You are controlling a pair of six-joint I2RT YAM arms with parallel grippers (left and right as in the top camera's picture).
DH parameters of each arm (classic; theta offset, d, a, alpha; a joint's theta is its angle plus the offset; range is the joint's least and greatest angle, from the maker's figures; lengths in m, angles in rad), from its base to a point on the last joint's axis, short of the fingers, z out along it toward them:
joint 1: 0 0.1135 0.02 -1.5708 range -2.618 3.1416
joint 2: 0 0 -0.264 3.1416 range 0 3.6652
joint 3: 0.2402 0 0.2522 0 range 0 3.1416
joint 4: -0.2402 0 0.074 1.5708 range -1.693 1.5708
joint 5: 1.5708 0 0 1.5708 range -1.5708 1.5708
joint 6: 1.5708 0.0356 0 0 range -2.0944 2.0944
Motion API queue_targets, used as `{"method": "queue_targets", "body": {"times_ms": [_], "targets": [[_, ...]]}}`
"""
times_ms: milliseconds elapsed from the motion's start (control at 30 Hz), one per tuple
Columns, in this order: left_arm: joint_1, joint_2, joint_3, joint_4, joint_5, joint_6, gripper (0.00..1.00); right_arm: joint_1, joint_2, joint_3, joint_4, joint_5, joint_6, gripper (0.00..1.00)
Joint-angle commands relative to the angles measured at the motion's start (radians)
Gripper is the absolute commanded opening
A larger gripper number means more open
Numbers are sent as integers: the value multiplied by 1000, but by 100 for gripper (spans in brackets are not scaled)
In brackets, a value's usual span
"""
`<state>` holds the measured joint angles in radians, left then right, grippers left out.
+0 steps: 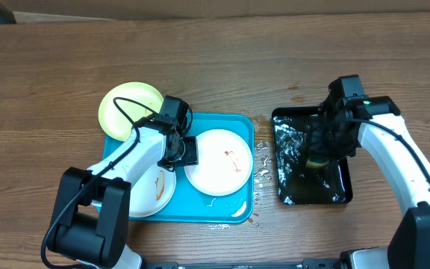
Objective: Clean dirty plates on tray and stack at the side
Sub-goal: 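Grasp the green-and-yellow sponge with the right gripper and lift it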
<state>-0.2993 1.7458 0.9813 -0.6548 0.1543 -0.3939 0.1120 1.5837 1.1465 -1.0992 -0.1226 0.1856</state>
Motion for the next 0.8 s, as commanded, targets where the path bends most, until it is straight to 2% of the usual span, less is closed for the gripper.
{"method": "queue_targets", "body": {"times_ms": [0, 33, 67, 133, 200, 233, 300, 333, 767], "targets": [[4, 14, -16, 11, 5, 5, 28, 0, -11, 19, -27, 21, 54, 4], [4, 14, -16, 11, 4, 5, 23, 0, -13, 19, -35, 21, 58, 4], [4, 14, -15, 11, 4, 5, 23, 0, -13, 19, -36, 22, 56, 4], [4, 14, -16, 13, 4, 5, 40, -1, -13, 18, -14, 44, 55, 4], [4, 14, -16, 13, 4, 5, 41, -1, -13, 18, -13, 50, 55, 4], [5, 14, -16, 13, 4, 5, 34, -1, -13, 18, -21, 45, 55, 4], [5, 14, -16, 12, 4, 5, 13, -1, -13, 17, -32, 40, 55, 4], [4, 14, -15, 10, 4, 5, 5, -1, -13, 13, -28, 40, 55, 4], [3, 14, -16, 5, 4, 5, 4, -1, -13, -2, 21, -12, 44, 4]]}}
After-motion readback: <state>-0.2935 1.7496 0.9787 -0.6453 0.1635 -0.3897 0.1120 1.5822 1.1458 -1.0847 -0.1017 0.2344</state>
